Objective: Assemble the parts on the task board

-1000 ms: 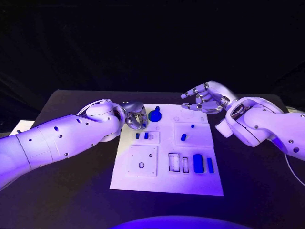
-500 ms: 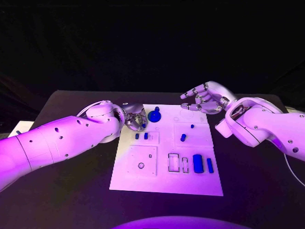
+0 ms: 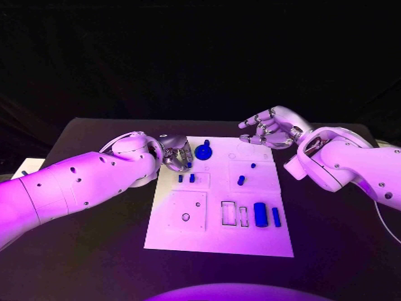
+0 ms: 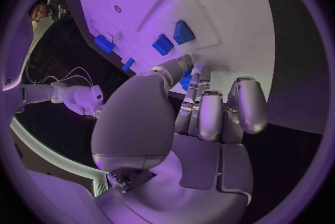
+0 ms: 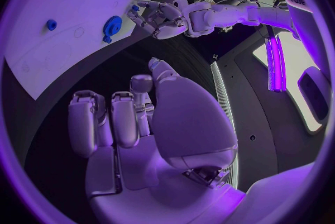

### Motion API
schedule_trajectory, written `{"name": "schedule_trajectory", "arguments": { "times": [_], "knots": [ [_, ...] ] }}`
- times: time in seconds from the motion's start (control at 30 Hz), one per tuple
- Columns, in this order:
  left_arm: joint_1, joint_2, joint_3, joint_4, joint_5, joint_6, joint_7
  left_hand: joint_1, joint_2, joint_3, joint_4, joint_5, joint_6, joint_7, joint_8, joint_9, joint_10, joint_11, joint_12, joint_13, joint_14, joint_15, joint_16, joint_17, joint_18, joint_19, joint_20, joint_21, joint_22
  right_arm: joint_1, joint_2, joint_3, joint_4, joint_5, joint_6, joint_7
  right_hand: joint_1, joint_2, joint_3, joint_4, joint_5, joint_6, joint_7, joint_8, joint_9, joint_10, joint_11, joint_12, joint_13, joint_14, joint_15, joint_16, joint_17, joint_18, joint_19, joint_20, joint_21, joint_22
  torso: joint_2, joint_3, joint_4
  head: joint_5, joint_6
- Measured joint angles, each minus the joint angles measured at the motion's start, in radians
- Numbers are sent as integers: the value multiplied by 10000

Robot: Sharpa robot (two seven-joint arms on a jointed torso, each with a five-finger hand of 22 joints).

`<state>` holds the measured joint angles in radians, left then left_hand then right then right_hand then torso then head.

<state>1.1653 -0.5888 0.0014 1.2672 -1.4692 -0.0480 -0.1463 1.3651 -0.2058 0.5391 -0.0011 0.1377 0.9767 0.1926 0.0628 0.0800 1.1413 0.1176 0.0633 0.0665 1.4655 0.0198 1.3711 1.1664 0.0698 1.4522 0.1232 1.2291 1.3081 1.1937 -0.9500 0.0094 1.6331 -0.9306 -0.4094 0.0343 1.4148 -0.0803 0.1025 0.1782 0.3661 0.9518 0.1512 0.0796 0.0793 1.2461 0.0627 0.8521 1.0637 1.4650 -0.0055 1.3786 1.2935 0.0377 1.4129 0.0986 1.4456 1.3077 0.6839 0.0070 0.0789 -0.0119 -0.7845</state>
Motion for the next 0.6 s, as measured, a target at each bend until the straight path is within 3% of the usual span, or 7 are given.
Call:
{"name": "schedule_trajectory", "arguments": {
  "times": [0.07,0.23,0.37,0.47,0.53,0.6],
  "knots": [
    [0,-68,0,21,7,-4,-3,0,0,-43,-43,0,-70,-1,0,-27,-144,36,0,-6,0,0,0,-25,1,-36,36,-141,0,0,1,0,-102,-49,54,-41,4,0,129,40,0,-9,-16,0,0,-639,80,-1935,-1436,14,-57,-413,-449,158,-236,-23,-228,0,0,-2,0,4,1],
    [-2,-397,17,192,125,-58,6,0,0,-241,-128,0,-328,-34,0,-114,-844,78,0,-41,-1,71,-41,-114,1,-216,69,-593,-1,0,-13,0,-421,-557,303,-234,327,-170,670,133,-66,244,-59,0,6,-1621,69,-4713,-3780,14,-57,-945,-1057,160,-382,-36,-437,-1,-3,-4,0,-10,18],
    [4,-767,74,362,489,-301,118,0,0,-384,-116,1,-375,-54,1,-130,-1082,86,28,-25,-1,71,-41,-114,1,-216,69,-714,-1,0,-43,0,-585,-1384,581,-457,628,-337,1187,65,-240,471,9,0,11,-1755,159,-6209,-5470,12,-13,-946,-1040,160,-338,9,-437,-1,-10,-4,0,29,45],
    [33,-1065,96,447,1247,-726,343,153,258,-250,-155,51,-110,-16,204,-78,-677,49,297,53,-1,71,-41,-114,1,-215,69,-829,-2,0,-64,0,-615,-2221,811,-678,725,-434,1514,-51,-333,776,-6,0,18,-1615,185,-6827,-6332,-2,5,-946,-1027,159,-322,24,-437,-2,-14,1,7,20,70],
    [47,-1261,100,504,1991,-1131,589,200,305,-116,-180,55,47,0,278,-52,-498,26,381,74,-1,71,-41,-112,140,-215,69,-871,-2,-5,-68,0,-609,-2845,968,-850,751,-460,1706,-107,-355,902,-32,0,18,-1464,194,-7082,-6826,-2,4,-946,-1039,159,-322,24,-437,-2,-15,0,8,5,100],
    [51,-1401,101,565,2738,-1513,847,200,310,-69,-162,55,82,4,280,-52,-349,6,454,85,-1,71,-103,-329,157,-354,47,-1166,-2,-17,-73,0,-579,-3417,1100,-1001,748,-463,1789,-163,-355,933,-32,0,18,-1416,178,-7229,-7127,-2,4,-946,-1049,159,-322,24,-437,-2,-14,0,7,-4,118]
  ]
}}
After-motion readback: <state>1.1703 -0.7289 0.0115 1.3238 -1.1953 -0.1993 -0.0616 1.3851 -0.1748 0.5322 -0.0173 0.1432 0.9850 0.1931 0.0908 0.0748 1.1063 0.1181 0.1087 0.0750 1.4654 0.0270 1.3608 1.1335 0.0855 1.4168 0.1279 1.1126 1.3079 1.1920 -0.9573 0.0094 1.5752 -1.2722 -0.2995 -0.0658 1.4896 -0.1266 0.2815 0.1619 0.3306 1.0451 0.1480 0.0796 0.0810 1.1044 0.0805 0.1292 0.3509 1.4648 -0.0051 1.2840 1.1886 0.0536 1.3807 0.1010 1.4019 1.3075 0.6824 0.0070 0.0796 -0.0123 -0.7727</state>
